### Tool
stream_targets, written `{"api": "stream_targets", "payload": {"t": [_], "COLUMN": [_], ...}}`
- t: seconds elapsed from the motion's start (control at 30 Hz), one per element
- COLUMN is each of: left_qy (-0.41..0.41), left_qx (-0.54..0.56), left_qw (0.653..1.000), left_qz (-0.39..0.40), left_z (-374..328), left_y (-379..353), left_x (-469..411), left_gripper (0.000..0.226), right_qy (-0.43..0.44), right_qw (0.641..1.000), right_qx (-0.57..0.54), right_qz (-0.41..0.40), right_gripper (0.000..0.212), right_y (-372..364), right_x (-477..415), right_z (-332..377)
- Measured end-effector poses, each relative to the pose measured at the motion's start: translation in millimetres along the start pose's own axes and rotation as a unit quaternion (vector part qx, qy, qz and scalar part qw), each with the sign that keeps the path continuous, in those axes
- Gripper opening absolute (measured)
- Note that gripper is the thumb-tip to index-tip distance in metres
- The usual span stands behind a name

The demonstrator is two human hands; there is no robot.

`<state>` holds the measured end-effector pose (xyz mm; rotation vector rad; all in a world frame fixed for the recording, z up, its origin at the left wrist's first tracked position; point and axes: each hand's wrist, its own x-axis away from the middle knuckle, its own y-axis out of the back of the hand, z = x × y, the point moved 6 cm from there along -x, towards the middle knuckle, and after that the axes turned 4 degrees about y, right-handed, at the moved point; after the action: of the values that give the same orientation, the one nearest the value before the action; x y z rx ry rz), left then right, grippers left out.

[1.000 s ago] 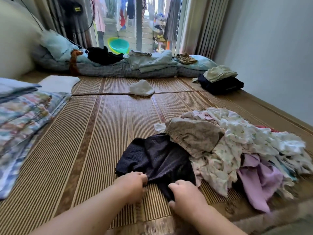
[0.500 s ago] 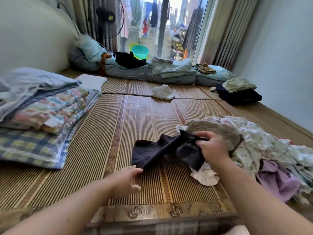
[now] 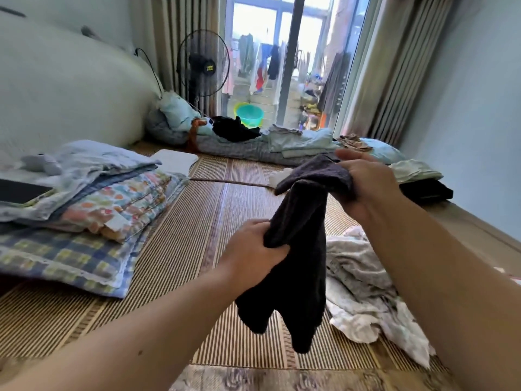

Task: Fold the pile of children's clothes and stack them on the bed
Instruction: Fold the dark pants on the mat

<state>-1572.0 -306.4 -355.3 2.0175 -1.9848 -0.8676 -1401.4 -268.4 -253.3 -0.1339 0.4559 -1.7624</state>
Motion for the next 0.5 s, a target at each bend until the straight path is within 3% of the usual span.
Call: {"api": "stream_targets", "payload": {"t": [0.07, 0.2, 0.33, 0.4, 0.5], "left_qy": [0.014, 0.090, 0.144, 0.206, 0.315], "left_qx": [-0.044, -0.061, -0.033, 0.072, 0.281], "left_qw": [0.998, 0.994, 0.989, 0.976, 0.906], "left_qz": [-0.032, -0.027, 0.011, 0.018, 0.010], "left_z": [16, 43, 46, 47, 47], "left_y": [12, 40, 41, 35, 18], "left_x": [0, -1, -2, 0, 2], "left_gripper": [0.021, 0.020, 0.020, 0.017, 0.016], "right_qy": [-0.030, -0.076, -0.128, -0.058, 0.045], "right_qw": [0.999, 0.994, 0.991, 0.979, 0.929], "right_qx": [-0.014, -0.036, 0.042, 0.195, 0.350], "right_qz": [-0.023, -0.076, -0.010, 0.017, 0.111], "right_gripper": [0.033, 0.029, 0.018, 0.033, 0.061], "right_y": [20, 53, 49, 47, 29], "right_x": [-8, -6, 31, 51, 92], "right_z": [-14, -54, -95, -111, -126]}}
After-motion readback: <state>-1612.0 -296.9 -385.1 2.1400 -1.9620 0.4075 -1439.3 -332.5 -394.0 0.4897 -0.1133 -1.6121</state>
